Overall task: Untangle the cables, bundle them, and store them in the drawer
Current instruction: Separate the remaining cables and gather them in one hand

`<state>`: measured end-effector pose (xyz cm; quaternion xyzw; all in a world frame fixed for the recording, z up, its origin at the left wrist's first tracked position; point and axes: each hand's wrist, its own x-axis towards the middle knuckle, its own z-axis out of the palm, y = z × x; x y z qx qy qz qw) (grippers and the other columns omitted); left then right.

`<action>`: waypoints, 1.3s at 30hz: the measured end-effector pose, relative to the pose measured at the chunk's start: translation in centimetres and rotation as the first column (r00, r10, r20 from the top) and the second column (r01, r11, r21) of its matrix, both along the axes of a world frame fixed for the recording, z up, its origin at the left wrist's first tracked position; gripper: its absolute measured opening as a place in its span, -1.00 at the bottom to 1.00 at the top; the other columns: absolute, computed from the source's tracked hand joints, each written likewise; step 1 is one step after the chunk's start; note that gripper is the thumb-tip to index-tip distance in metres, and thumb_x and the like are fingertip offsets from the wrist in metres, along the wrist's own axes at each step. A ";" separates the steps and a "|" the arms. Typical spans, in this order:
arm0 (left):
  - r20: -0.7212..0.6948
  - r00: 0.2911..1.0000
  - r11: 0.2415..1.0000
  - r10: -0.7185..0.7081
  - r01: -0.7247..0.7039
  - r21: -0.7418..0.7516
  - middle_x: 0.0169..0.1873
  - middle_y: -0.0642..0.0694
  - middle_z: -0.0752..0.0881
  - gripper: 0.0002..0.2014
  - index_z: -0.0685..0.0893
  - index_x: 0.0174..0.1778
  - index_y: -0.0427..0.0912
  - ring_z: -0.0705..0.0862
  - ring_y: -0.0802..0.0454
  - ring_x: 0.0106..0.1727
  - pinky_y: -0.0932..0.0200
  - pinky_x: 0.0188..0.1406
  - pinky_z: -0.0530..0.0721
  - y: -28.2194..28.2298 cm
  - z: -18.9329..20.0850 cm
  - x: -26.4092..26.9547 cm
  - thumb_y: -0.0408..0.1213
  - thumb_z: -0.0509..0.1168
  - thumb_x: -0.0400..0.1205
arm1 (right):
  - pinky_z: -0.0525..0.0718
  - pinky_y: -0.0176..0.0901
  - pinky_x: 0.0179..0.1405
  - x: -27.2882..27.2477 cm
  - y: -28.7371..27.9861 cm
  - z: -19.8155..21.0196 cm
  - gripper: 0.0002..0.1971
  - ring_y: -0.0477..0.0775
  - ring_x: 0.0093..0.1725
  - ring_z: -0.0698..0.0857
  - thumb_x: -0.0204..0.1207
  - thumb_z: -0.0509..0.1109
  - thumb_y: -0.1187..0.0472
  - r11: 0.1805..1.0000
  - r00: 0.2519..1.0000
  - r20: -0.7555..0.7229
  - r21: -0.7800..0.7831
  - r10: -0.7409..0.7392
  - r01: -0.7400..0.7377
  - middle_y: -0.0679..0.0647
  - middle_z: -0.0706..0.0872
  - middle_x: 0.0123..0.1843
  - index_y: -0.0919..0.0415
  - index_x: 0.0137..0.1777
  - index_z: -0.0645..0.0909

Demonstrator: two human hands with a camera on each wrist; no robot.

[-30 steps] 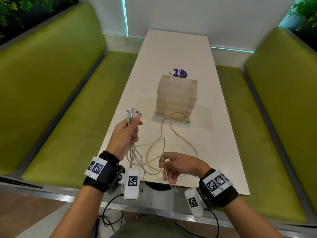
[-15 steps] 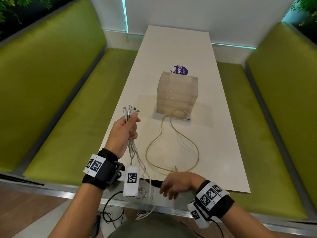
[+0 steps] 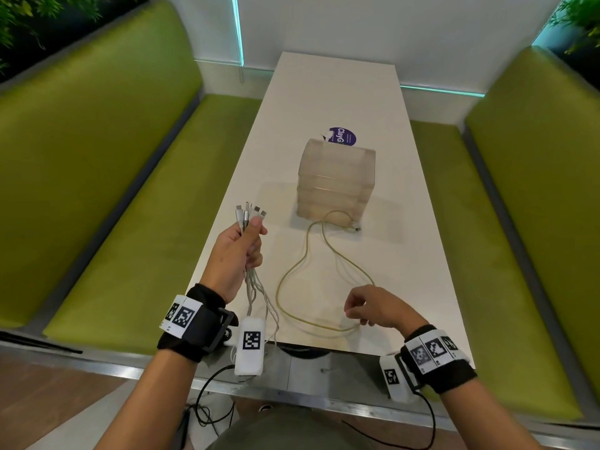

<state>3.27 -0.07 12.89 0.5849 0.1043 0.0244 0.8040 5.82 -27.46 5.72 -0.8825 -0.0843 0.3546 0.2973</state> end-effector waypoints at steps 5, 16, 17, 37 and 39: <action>-0.010 1.000 1.000 -0.013 0.014 0.012 -0.61 0.06 0.26 -0.73 0.54 -0.25 -0.20 0.15 0.12 -0.58 0.24 -0.56 0.15 -0.3 0.1 -0.1 -0.11 0.20 0.69 | 0.47 -0.38 -0.33 1.9 -0.2 -1.1 -0.98 0.02 -0.16 0.66 0.53 0.40 0.26 0.972 0.941 0.243 0.070 -0.235 0.224 -0.01 0.68 -0.14 0.14 -0.12 0.64; -0.063 0.998 0.997 0.009 -0.013 -0.073 -0.58 0.05 0.29 -0.78 0.55 -0.24 -0.20 0.19 0.14 -0.55 0.24 -0.52 0.16 -1.0 -0.1 -0.3 -0.30 0.16 0.73 | 0.57 -0.15 0.03 8.9 3.3 -1.6 -0.75 0.10 0.06 0.67 0.53 0.43 0.16 0.984 0.961 0.245 -0.093 -0.128 0.155 0.12 0.70 0.13 0.18 0.18 0.66; -0.062 0.998 0.997 0.009 -0.014 -0.074 -0.58 0.05 0.30 -0.78 0.55 -0.24 -0.20 0.20 0.14 -0.55 0.24 -0.51 0.17 -0.9 -0.2 -0.2 -0.29 0.15 0.73 | 0.55 -0.17 -0.03 9.0 3.6 -1.7 -0.83 0.07 0.00 0.65 0.53 0.41 0.26 0.987 0.971 0.232 -0.136 -0.057 0.090 0.14 0.70 0.13 0.17 0.10 0.69; -0.086 0.996 0.995 -0.032 0.023 -0.101 -0.54 0.02 0.40 -0.79 0.53 -0.18 -0.23 0.28 0.16 -0.53 0.30 -0.49 0.30 -1.2 -0.1 -0.3 -0.28 0.12 0.74 | 0.60 -0.05 -0.06 12.9 6.1 -3.7 -0.55 0.27 0.01 0.72 0.56 0.28 -0.01 0.923 0.907 0.229 -0.073 -0.353 0.377 0.33 0.76 0.06 0.46 0.03 0.64; -0.078 0.996 0.993 -0.044 0.035 -0.115 -0.50 0.00 0.52 -0.80 0.54 -0.16 -0.22 0.34 0.14 -0.49 0.31 -0.47 0.35 -1.0 -0.2 -0.2 -0.30 0.09 0.74 | 0.59 -0.08 -0.13 12.5 6.8 -2.9 -0.74 0.28 -0.05 0.73 0.51 0.28 0.21 0.913 0.883 0.262 -0.018 -0.389 0.407 0.32 0.78 -0.04 0.45 -0.08 0.64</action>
